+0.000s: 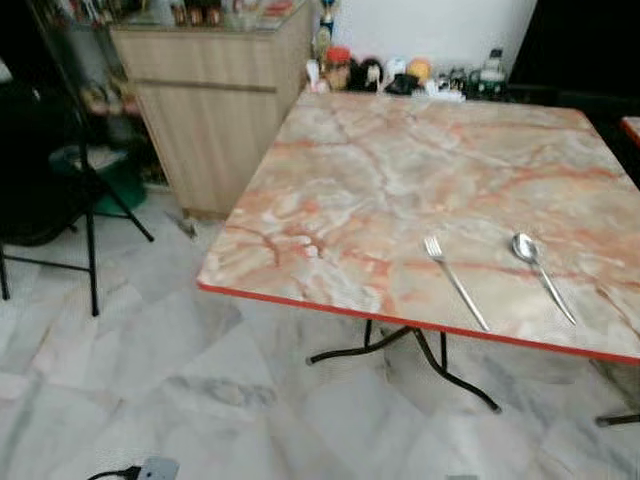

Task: Setting the table

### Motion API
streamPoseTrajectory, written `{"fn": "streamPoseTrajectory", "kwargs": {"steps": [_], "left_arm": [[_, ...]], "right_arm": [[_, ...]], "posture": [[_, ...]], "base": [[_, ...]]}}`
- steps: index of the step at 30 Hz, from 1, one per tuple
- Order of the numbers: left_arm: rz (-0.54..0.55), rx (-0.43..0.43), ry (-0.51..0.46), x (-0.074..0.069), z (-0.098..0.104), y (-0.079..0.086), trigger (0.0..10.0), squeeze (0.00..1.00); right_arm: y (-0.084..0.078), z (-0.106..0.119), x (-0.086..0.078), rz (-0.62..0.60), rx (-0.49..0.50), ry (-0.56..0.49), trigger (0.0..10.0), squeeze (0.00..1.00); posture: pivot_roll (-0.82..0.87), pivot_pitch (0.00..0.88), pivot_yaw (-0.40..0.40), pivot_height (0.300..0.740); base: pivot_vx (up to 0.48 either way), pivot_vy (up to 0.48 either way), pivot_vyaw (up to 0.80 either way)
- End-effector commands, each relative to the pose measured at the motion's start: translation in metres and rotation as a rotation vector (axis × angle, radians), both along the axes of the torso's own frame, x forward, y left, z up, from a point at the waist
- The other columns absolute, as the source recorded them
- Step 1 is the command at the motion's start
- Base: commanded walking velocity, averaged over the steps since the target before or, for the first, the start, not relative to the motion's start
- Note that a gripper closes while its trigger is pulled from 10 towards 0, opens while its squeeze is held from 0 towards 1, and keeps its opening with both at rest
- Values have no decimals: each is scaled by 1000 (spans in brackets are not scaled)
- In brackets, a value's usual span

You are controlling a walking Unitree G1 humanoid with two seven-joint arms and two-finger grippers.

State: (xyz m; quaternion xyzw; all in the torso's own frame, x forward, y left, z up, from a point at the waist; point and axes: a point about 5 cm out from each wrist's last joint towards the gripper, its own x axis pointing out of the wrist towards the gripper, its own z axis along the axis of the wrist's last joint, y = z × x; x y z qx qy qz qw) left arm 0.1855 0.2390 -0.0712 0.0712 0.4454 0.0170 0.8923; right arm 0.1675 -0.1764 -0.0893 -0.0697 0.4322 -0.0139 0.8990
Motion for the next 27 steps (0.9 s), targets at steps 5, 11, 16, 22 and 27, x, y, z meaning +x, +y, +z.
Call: {"fn": "streamPoseTrajectory", "kwargs": {"steps": [5,11,16,22,27], "left_arm": [[-37,-6,23,-5,-4,-5,10000,0],[-42,-10,22,-5,-4,-7,10000,0],[-37,-7,23,-6,-4,-6,10000,0],[-30,-4,17,-6,-4,-5,10000,0],[-38,-8,5,-4,-3,-6,10000,0]], "right_arm": [[-6,-2,-5,-7,-14,16,10000,0],[-5,-2,-5,-6,-13,14,10000,0],[-8,-3,-8,-10,-15,27,10000,0],[-10,-3,-10,-13,-15,32,10000,0],[-11,-4,-11,-18,-16,33,10000,0]], "posture": [[27,103,34,740],[27,103,34,740],[27,103,33,740],[26,106,32,740],[22,108,31,740]], "base": [[176,0,0],[372,0,0],[389,0,0],[219,0,0],[0,0,0]]}}
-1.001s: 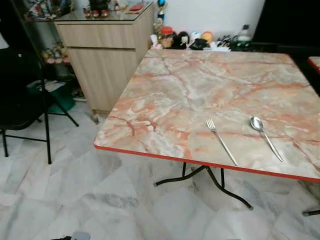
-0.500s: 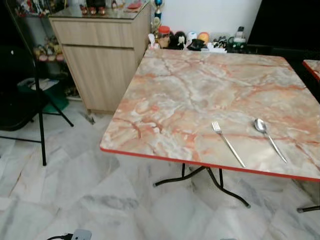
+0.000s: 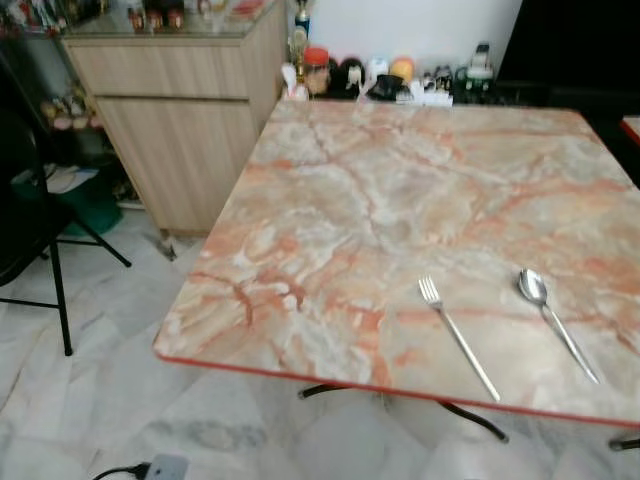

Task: Setting the table

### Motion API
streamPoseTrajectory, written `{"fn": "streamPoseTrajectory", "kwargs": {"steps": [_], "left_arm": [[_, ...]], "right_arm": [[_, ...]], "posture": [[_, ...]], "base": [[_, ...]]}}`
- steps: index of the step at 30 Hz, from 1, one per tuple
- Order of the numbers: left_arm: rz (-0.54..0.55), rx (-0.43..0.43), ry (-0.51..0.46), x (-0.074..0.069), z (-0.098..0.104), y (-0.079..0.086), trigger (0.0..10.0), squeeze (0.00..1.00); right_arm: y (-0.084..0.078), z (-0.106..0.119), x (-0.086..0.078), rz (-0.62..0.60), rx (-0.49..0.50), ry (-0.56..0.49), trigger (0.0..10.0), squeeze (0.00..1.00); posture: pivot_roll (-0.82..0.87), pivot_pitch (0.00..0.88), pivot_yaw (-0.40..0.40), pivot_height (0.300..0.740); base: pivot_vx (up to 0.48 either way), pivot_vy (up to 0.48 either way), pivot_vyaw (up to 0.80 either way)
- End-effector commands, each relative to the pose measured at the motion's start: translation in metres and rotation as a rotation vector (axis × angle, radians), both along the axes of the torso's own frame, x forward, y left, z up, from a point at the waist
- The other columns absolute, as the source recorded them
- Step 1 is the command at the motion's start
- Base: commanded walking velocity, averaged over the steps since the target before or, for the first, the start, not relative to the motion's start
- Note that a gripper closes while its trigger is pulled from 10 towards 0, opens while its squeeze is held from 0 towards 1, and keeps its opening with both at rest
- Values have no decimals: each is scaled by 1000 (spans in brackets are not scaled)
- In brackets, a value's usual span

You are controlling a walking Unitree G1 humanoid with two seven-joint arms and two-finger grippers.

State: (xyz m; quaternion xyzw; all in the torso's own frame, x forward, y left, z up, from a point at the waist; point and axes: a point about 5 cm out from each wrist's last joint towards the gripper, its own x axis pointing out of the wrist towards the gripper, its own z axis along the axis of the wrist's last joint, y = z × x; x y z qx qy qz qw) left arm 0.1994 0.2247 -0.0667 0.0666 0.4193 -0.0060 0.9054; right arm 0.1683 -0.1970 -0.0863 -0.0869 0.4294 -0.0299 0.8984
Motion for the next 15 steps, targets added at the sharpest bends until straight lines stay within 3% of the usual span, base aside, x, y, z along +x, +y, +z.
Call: {"fn": "streamPoseTrajectory", "kwargs": {"steps": [1,10,15], "left_arm": [[1,23,59,-17,-8,8,10000,0],[-11,20,65,-20,-9,5,10000,0],[-9,19,70,-23,-11,3,10000,0]], "right_arm": [[10,-7,-12,-6,29,39,10000,0],[7,-7,-14,-58,46,20,10000,0],[-3,5,-1,-150,94,-144,10000,0]], "posture": [[22,108,31,740],[11,115,17,740],[-1,118,-3,740]], "base": [[0,0,0],[0,0,0],[0,0,0]]}}
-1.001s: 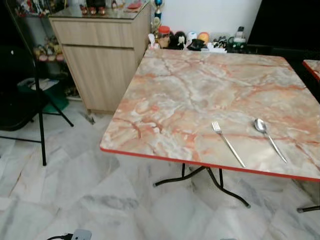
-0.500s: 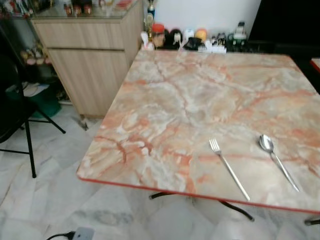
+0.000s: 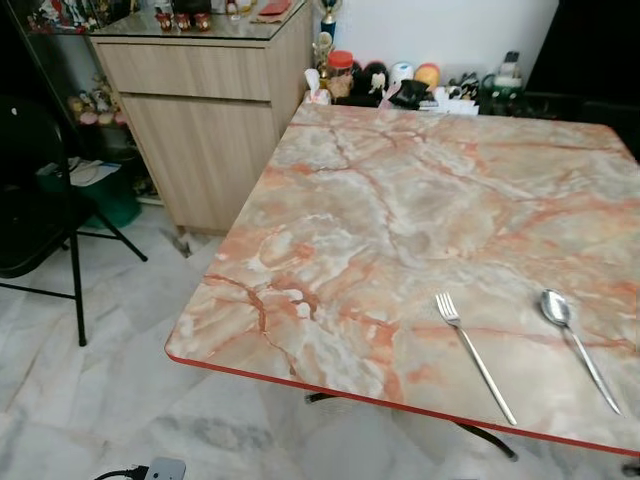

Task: Setting the table

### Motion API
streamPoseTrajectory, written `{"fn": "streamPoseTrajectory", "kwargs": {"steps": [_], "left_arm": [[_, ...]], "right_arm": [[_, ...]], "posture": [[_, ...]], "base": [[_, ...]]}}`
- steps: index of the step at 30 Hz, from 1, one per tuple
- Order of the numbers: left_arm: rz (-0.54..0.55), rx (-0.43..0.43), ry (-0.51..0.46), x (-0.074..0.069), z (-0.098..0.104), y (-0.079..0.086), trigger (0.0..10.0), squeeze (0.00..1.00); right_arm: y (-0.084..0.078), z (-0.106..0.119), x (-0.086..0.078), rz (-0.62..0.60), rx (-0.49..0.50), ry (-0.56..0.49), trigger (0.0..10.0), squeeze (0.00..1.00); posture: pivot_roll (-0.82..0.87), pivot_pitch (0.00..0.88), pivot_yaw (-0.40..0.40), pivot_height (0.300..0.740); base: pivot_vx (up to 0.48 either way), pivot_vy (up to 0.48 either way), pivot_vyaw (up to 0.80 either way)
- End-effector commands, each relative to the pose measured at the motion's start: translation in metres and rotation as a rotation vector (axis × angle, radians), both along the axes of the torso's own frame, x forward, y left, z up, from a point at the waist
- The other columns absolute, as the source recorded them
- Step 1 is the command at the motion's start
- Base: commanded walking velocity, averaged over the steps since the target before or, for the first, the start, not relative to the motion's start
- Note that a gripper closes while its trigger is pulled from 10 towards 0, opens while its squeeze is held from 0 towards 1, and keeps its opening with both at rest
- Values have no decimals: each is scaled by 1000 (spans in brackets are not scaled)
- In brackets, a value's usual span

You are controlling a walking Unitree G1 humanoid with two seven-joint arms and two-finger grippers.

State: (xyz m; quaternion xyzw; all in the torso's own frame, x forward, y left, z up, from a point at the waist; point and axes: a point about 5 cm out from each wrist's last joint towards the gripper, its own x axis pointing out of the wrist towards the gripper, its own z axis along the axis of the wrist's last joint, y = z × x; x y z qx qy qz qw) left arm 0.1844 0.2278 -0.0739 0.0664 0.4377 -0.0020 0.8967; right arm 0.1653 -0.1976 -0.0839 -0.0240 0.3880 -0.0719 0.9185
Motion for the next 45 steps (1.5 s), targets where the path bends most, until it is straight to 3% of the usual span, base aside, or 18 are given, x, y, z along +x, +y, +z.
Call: {"fn": "streamPoseTrajectory", "kwargs": {"steps": [1,6,10,12,16,22,28,31,33,36,37,38,39,40,41,44,45], "left_arm": [[-20,14,31,-9,-4,0,10000,0],[-28,12,37,-11,-6,-4,10000,0],[-46,11,41,-11,-7,-7,10000,0],[-62,8,41,-11,-8,-10,10000,0],[-78,6,42,-11,-8,-11,10000,0],[-112,17,50,-10,-8,-13,10000,0],[-130,12,44,-7,-7,-16,10000,0],[-150,15,41,-5,-6,-17,10000,0],[-150,17,41,-5,-6,-17,10000,0],[-150,17,38,-3,-5,-18,10000,0],[-143,17,32,-2,-5,-18,10000,0],[-139,17,29,-1,-4,-18,10000,0],[-137,16,27,-1,-4,-18,10000,0],[-136,16,27,0,-4,-18,10000,0],[-133,16,28,0,-4,-18,10000,0],[-134,14,34,-2,-5,-18,10000,0],[-137,14,39,-3,-5,-18,10000,0]], "right_arm": [[-4,8,8,-33,11,-97,10000,0],[-13,24,13,-39,1,-276,10000,0],[-13,32,6,-41,-6,-346,10000,0],[-6,46,-6,-16,-5,-418,10000,0],[-3,54,-16,-5,-2,-446,10000,0],[7,90,-33,-2,21,-533,10000,0],[10,121,-36,-2,70,-608,10000,0],[-1,160,-14,-58,103,-755,10000,0],[-4,173,-2,-57,106,-793,10000,0],[-13,193,30,-54,98,-856,10000,0],[-17,202,48,-48,89,-877,10000,20],[-18,204,54,-42,89,-875,10000,478],[-18,205,59,-33,93,-875,10000,745],[-17,206,61,-27,96,-874,10000,745],[-16,206,78,40,78,-825,10000,1000],[-15,208,91,82,70,-820,10000,1000],[-15,208,97,96,77,-804,10000,733]], "posture": [[-9,120,-8,740],[-24,116,-33,740],[-24,110,-39,740],[-25,98,-44,740],[-37,89,-44,740],[-71,72,-41,740],[-70,60,-43,740],[-76,52,-41,740],[-76,52,-41,740],[-69,65,-41,740],[-63,73,-42,740],[-57,76,-42,740],[-52,84,-40,740],[-52,84,-40,740],[-47,92,-34,740],[-45,97,-29,740],[-39,102,-24,740]], "base": [[0,0,0],[0,0,0],[0,0,0],[0,0,0],[0,0,0],[0,0,0],[0,0,0],[0,0,0],[0,0,0],[0,0,0],[0,0,0],[0,0,0],[0,0,0],[0,0,0],[0,0,0],[0,0,0],[0,0,0]]}}
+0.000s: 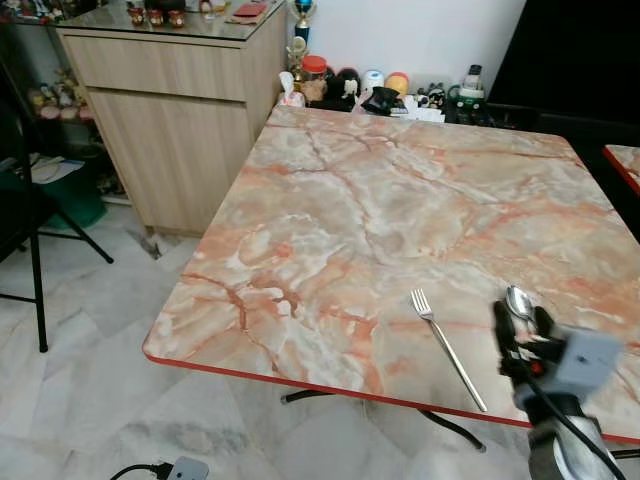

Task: Setting the table

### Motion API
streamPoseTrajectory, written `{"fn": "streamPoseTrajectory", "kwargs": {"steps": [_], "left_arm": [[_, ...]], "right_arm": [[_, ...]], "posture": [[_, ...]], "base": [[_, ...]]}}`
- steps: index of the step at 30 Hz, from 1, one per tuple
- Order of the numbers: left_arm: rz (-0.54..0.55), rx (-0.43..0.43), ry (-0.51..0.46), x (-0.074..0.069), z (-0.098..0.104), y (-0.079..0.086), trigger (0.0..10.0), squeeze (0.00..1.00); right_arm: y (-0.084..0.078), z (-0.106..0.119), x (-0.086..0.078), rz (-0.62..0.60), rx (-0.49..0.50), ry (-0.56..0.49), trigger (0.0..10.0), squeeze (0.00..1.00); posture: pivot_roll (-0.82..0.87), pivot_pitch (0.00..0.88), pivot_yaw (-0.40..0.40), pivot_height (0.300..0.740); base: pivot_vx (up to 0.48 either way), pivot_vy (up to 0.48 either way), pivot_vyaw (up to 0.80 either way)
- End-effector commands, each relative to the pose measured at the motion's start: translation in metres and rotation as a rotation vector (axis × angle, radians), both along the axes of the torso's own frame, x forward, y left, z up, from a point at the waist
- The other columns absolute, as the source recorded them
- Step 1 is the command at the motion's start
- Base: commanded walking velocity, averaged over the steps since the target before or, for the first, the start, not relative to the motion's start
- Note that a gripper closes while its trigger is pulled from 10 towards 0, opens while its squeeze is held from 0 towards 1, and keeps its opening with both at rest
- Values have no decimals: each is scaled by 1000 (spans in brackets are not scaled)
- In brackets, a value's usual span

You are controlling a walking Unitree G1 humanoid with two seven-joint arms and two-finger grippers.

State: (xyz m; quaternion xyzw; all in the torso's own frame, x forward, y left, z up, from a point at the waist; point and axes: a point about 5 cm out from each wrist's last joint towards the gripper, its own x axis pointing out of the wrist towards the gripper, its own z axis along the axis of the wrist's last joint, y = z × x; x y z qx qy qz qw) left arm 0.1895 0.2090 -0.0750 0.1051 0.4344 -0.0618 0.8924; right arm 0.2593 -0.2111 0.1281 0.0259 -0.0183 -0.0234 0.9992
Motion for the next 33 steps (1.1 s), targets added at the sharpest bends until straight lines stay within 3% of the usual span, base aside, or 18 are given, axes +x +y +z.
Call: {"fn": "streamPoseTrajectory", "kwargs": {"steps": [1,6,7,10,16,21,24,33], "left_arm": [[3,0,36,-8,-5,1,10000,0],[3,1,40,-10,-5,1,10000,0],[1,4,43,-10,-5,2,10000,0],[-8,7,43,-9,-5,2,10000,0],[-17,11,40,-8,-4,3,10000,0],[-16,12,41,-7,-4,3,10000,0],[-15,11,42,-8,-4,3,10000,0],[-6,11,46,-10,-5,3,10000,0]], "right_arm": [[-2,-2,9,24,-32,51,10000,0],[1,2,22,58,-37,80,10000,0],[6,-2,27,82,-34,142,10000,0],[8,-6,33,89,-19,190,10000,0],[13,-6,43,145,24,220,10000,0],[17,-9,47,179,27,258,10000,0],[17,-18,49,195,16,333,10000,0],[15,-23,51,193,4,362,10000,0]], "posture": [[-34,106,-21,740],[-39,111,-16,740],[-39,119,-8,740],[-40,125,4,740],[-43,132,12,740],[-38,137,11,740],[-37,136,11,740],[-24,126,2,740]], "base": [[0,0,0],[0,0,0],[0,0,0],[0,0,0],[0,0,0],[0,0,0],[0,0,0],[0,0,0]]}}
